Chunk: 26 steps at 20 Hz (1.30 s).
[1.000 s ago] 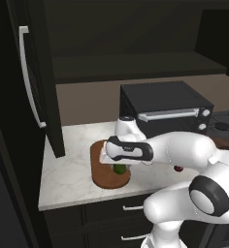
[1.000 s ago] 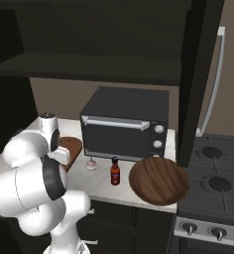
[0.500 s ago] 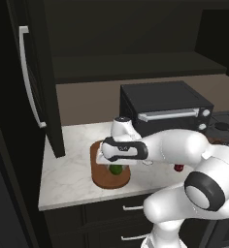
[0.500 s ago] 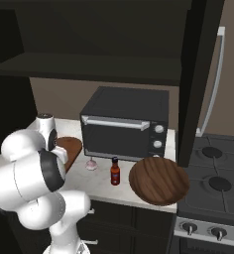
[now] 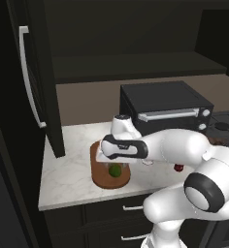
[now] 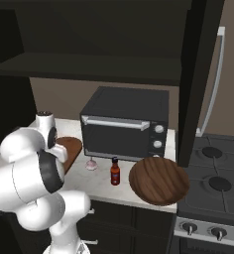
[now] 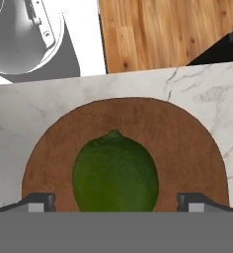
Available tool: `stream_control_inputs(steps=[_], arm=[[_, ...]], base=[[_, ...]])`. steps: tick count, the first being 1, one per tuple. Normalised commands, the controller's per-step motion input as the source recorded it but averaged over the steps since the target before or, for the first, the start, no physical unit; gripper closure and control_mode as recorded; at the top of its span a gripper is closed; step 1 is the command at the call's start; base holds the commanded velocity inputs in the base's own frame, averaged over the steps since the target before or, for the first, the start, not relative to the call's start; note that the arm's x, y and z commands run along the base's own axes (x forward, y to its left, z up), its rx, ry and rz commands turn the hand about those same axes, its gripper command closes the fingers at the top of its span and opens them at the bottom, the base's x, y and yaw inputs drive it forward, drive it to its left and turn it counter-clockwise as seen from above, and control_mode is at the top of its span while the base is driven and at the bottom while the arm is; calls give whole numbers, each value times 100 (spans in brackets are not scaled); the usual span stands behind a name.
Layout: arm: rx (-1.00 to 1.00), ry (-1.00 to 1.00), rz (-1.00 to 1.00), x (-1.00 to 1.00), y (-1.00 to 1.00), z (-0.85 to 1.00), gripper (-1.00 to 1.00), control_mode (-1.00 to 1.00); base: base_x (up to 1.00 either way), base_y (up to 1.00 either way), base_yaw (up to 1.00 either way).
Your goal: Open the cabinet. Place the bowl and condiment on the counter. Then place the lime and garlic on the cutting board.
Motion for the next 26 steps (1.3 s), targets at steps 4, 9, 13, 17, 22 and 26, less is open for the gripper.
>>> stream_control_inputs(steps=[4, 9, 13, 17, 22, 26], arm=[[0, -2, 0, 0, 0, 28, -100, -100], [-1, -1, 0, 0, -4, 16, -100, -100], [-1, 0, 0, 0, -23, 3, -100, -100], [-1, 0, 0, 0, -32, 1, -100, -100], [-2, 0, 0, 0, -33, 5, -100, -100], [-3, 0, 0, 0, -30, 9, -100, -100]], base=[[0, 0, 0], [0, 0, 0], [0, 0, 0], [0, 0, 0], [0, 0, 0], [0, 0, 0]])
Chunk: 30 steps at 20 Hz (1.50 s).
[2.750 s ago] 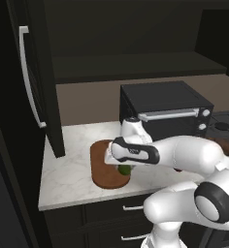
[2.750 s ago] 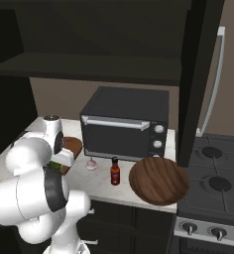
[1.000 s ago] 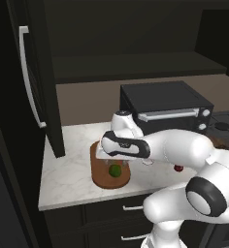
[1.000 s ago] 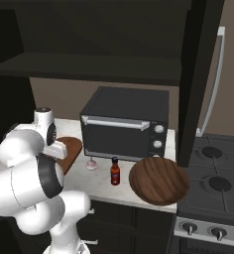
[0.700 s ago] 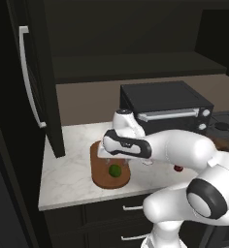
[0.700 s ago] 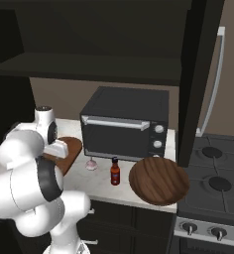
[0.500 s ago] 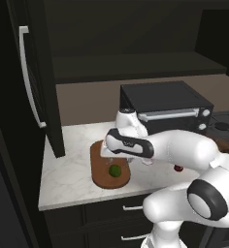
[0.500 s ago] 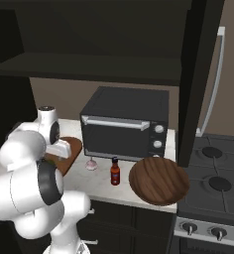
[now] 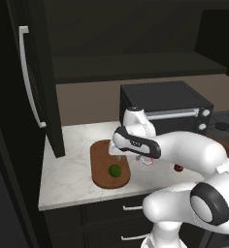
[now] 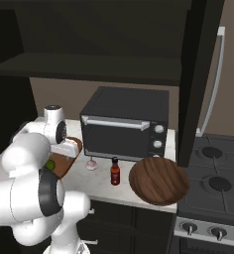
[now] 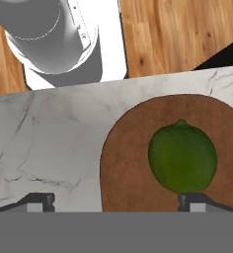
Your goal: Open the cabinet. Place the bowl and condiment on the counter. Then place the lime and garlic on the cutting board.
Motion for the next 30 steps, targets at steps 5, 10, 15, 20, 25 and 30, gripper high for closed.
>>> stream_control_inputs(steps=[5, 10, 15, 20, 25, 30], arm=[[-5, -1, -2, -1, -24, 7, -100, -100], [-4, 0, -4, -2, -22, 1, -100, -100], [-2, 0, -4, -5, -23, 0, -100, -100], [-2, 0, -4, -5, -20, 0, -100, -100], [0, -2, -4, -4, -19, 0, -100, -100], [-1, -3, -5, -5, -20, 0, -100, -100]], base=[[0, 0, 0], [0, 0, 0], [0, 0, 0], [0, 0, 0], [0, 0, 0], [0, 0, 0]])
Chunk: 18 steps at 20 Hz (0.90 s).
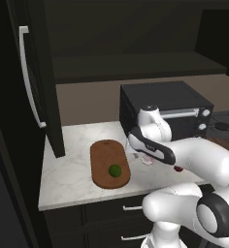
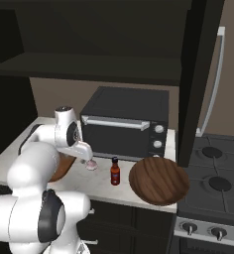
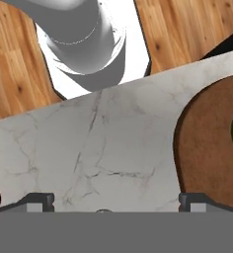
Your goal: Open the cabinet. Place the bowl and condiment on the counter. Then place the lime and garlic on the cutting board.
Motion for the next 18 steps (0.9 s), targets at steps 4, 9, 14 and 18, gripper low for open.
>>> stream_control_inputs(steps=[4, 9, 14, 18], arm=[[0, -4, -5, -9, -18, 0, -100, -100], [-2, -5, -3, -2, -11, -4, -100, -100], [-3, -9, -1, 0, -11, -14, -100, -100], [-3, -6, -1, 0, -7, -17, -100, -100]], base=[[0, 0, 0], [0, 0, 0], [0, 0, 0], [0, 0, 0]])
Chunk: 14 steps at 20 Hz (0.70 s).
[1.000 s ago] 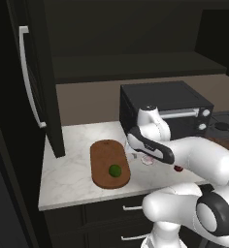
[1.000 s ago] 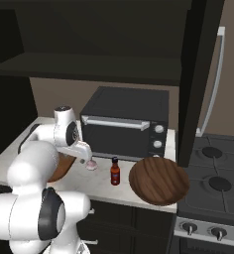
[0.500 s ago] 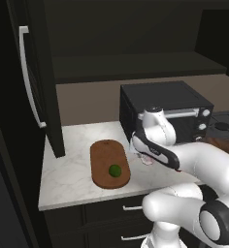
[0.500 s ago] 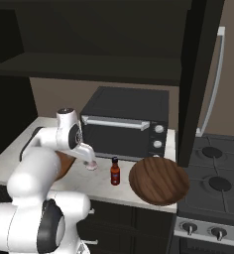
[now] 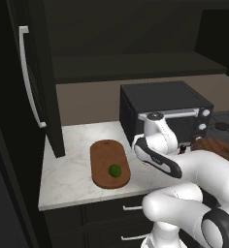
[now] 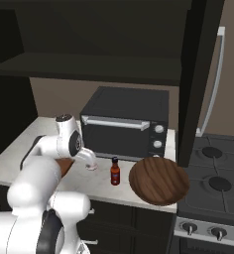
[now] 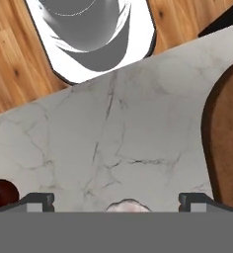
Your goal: Open the cabinet. Place the bowl and condiment on the counter. Then place the lime and garlic on the cutting board.
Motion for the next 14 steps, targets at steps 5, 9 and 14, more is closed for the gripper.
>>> stream_control_inputs(steps=[5, 9, 14], arm=[[-1, -1, 0, 1, -5, -18, -100, -100], [0, 0, 0, 10, -3, -16, -100, -100], [0, 0, 0, 17, -3, -4, -100, -100]], base=[[0, 0, 0], [0, 0, 0], [0, 0, 0]])
